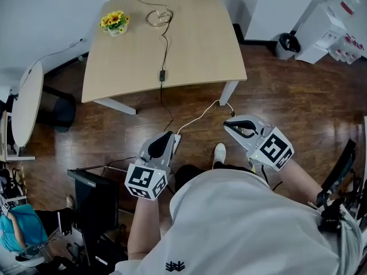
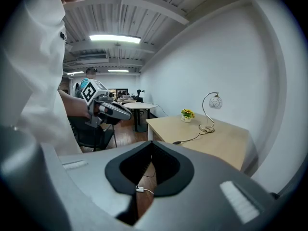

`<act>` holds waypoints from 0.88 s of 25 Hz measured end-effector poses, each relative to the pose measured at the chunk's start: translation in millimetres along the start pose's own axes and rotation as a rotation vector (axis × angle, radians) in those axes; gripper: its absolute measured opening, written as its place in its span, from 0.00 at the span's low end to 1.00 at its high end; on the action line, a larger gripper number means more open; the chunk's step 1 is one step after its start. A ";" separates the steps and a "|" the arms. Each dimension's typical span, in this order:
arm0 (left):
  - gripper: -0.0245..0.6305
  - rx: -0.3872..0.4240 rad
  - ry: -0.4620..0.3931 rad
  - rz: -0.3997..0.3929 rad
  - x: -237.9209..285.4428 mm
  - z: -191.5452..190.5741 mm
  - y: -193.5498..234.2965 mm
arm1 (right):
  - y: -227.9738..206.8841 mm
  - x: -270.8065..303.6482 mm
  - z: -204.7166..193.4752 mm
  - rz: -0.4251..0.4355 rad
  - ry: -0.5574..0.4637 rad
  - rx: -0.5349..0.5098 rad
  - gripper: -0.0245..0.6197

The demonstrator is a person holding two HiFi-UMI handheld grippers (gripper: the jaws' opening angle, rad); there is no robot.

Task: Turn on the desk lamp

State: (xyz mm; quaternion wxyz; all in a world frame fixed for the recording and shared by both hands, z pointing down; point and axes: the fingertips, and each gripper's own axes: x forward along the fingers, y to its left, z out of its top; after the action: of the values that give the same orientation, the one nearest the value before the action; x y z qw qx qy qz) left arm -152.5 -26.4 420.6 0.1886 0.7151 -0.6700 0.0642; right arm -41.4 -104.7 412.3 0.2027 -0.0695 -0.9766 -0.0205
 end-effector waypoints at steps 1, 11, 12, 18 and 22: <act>0.06 -0.001 0.002 0.005 11.5 4.7 4.7 | -11.6 0.4 0.3 0.003 0.001 -0.001 0.04; 0.07 0.032 0.057 -0.025 58.2 24.8 55.4 | -60.6 15.5 -3.7 -0.081 0.028 0.073 0.04; 0.07 0.042 0.074 -0.037 61.6 24.4 63.4 | -63.2 18.4 -1.6 -0.097 0.027 0.079 0.04; 0.07 0.113 0.173 -0.082 82.0 13.5 122.2 | -76.6 38.4 6.0 -0.194 0.022 0.108 0.04; 0.07 0.145 0.235 -0.117 100.5 -5.2 158.1 | -75.5 59.0 9.3 -0.220 0.051 0.131 0.04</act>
State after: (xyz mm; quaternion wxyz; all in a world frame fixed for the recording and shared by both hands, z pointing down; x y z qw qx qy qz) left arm -297.5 -123.4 489.1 0.2168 0.7523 -0.5941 0.1845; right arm -109.5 -171.2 426.4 0.2279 0.0521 -0.9721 0.0193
